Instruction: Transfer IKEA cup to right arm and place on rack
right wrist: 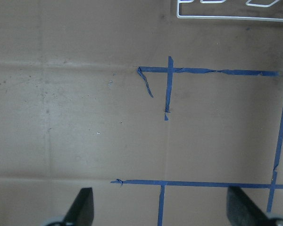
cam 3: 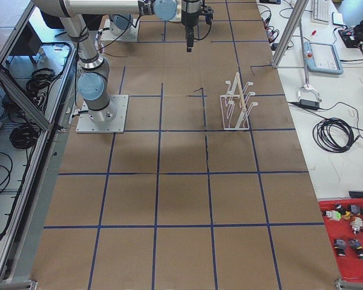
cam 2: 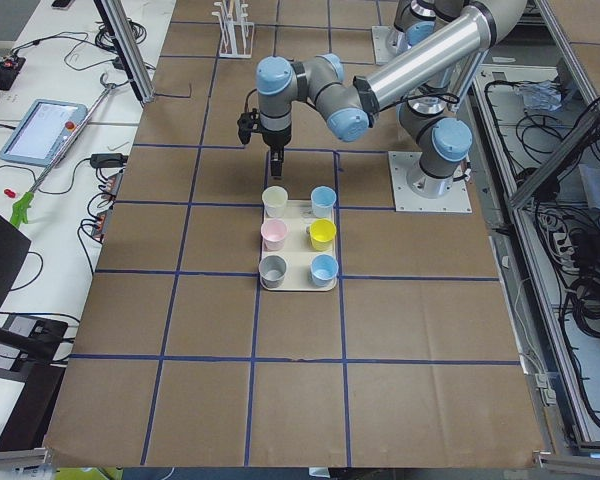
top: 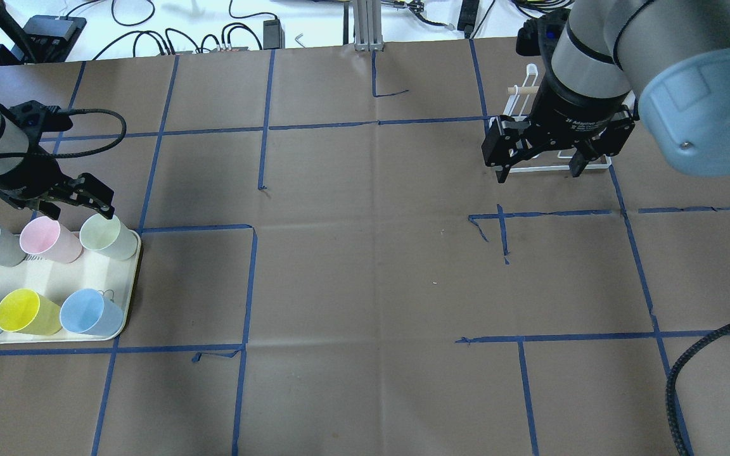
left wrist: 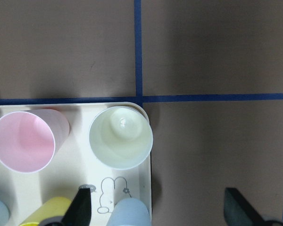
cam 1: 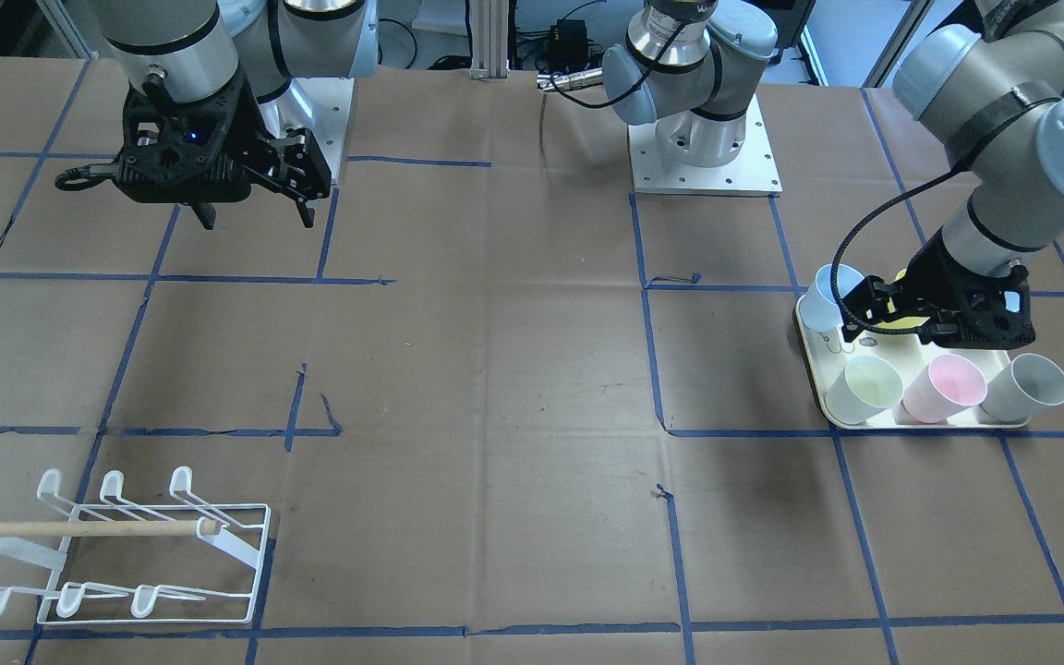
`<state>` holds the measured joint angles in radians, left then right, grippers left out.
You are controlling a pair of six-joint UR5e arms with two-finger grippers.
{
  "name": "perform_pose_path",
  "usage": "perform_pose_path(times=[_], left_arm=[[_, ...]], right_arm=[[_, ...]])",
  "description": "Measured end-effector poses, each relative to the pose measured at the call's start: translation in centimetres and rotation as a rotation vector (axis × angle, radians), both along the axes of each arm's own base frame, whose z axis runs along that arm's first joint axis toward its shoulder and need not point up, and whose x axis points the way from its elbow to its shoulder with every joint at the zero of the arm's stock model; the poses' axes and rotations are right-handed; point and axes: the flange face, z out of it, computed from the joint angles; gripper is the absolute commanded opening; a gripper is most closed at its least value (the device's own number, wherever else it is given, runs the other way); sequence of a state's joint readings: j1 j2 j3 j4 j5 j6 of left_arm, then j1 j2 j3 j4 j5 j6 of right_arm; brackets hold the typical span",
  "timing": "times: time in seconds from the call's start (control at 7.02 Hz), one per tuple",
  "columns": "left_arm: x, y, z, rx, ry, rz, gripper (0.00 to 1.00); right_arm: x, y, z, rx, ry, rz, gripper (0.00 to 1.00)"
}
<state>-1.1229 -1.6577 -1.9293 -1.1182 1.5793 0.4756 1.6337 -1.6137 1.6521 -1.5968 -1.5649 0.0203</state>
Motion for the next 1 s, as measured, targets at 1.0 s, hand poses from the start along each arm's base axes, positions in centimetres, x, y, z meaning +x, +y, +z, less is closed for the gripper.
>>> perform_pose_path(times=[1.0], left_arm=[[0.6,-0.3,-8.1,0.051,0.018,-0.044,0.99]], right_arm=[[0.5,-1.7,-0.7,-0.234,-0.059,-0.232,1.00]])
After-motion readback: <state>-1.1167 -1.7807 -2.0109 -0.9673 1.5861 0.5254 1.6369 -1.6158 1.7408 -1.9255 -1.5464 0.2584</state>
